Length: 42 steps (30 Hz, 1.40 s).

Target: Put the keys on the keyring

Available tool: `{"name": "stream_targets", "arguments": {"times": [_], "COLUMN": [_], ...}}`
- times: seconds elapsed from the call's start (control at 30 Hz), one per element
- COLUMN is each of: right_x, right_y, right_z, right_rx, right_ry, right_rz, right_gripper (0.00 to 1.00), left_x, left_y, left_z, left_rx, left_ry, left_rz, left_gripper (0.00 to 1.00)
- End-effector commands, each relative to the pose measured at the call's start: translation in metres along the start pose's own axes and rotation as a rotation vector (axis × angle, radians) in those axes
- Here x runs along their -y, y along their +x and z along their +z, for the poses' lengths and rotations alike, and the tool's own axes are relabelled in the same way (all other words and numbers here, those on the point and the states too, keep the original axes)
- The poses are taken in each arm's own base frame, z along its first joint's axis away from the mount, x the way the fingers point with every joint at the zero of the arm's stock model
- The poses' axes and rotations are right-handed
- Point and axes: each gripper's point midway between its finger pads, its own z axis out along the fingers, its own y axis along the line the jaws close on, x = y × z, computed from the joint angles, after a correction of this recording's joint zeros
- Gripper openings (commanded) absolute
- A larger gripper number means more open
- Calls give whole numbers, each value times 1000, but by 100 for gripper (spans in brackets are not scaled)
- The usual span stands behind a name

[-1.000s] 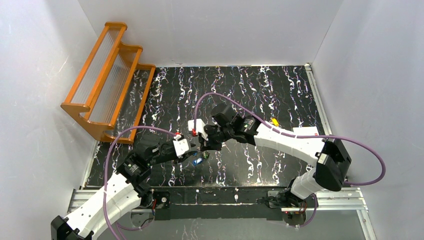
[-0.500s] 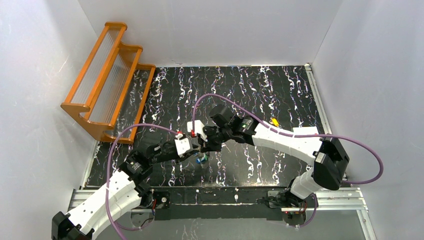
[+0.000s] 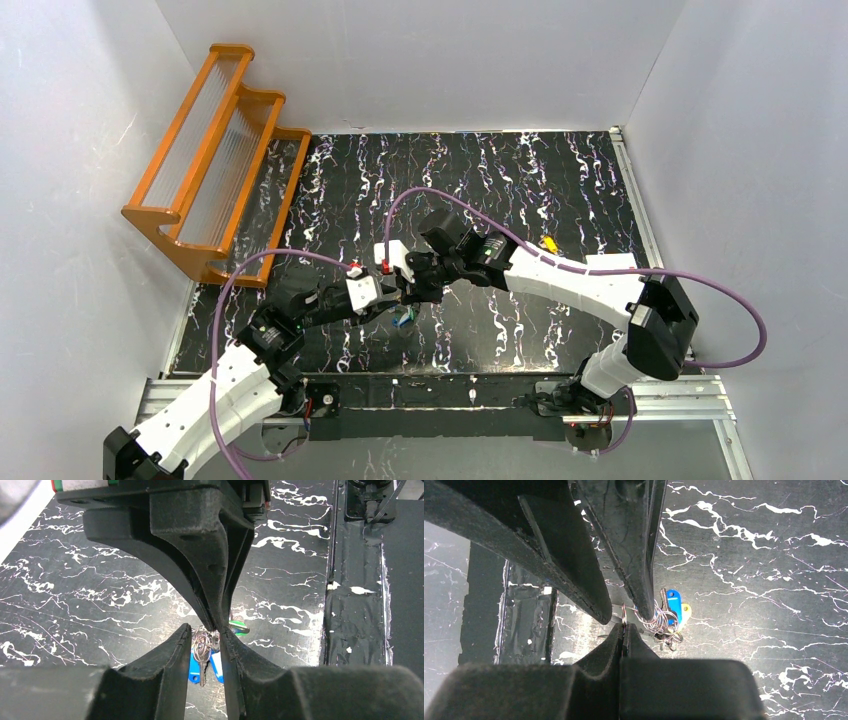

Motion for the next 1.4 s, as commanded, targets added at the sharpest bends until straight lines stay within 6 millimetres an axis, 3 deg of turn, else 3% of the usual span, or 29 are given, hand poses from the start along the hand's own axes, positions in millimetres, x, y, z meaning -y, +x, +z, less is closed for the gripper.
{"name": "stream_targets", "arguments": {"times": [0.0,0.17,0.67,0.97,1.37], "right_x": [8,8,7,8,8], "right_y": [-28,-28,-27,-28,-30], "right_z": [-5,-5,-4,-5,-6], "right_rx": [60,61,62,63,67], "right_ry": [30,32,29,36,35], "right_rz": [-37,-37,-35,-37,-39], "right_gripper": [1,1,1,1,1], "left_x": [1,5,2,2,0], "left_y": [-1,8,0,6,10], "left_z": [-3,-4,5,6,4], "left_rx": [-13,-55,-11,-29,-59], "left_ry": [1,25,31,29,23], "left_rz": [23,5,-5,-19,-5], "left_gripper": [27,26,17,13,18]}}
